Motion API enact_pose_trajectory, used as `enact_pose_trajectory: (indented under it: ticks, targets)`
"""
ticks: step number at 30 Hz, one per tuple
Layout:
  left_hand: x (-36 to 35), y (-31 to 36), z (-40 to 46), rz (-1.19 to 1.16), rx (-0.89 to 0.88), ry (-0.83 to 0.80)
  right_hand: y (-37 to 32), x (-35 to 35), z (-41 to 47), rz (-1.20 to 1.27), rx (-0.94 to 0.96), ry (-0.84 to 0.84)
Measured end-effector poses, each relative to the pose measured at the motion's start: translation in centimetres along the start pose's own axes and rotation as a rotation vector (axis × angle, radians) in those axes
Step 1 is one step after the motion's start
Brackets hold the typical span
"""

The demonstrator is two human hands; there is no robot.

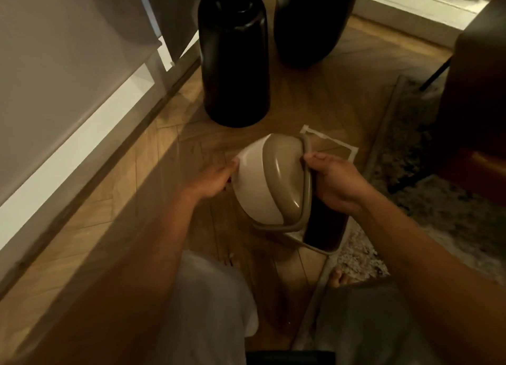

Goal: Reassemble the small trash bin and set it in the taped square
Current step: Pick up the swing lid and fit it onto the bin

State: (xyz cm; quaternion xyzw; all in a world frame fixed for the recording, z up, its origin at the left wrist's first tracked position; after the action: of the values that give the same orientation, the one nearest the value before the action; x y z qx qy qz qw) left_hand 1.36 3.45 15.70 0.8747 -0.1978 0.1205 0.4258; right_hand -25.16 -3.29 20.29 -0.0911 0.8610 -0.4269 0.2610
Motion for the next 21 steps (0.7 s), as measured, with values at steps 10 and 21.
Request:
enact_pose_trajectory:
  ticks: [10,21]
  targets:
    - [-4.2,2.8,6.0,-0.482,-0.011,-0.215,-2.4,5.6,-0.2,0.243,-0.022,0.32]
    - [-9.3,4.0,10.0,-0.406,0.017,-0.189,2.2,11.2,1.5,0.216,-0.016,0.711]
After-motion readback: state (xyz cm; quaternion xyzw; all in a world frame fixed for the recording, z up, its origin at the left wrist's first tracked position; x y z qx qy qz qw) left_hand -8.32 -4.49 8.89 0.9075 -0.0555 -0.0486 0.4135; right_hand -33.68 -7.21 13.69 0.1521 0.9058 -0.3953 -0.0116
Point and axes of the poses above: each hand's wrist, its own z-axis towards the middle knuckle, its own x-axis out of the back of the hand, y = z × x, the point moved 1 cm from there along z, towards the middle knuckle, and after that the axes turned 5 degrees about -y, right-handed, at the moved point
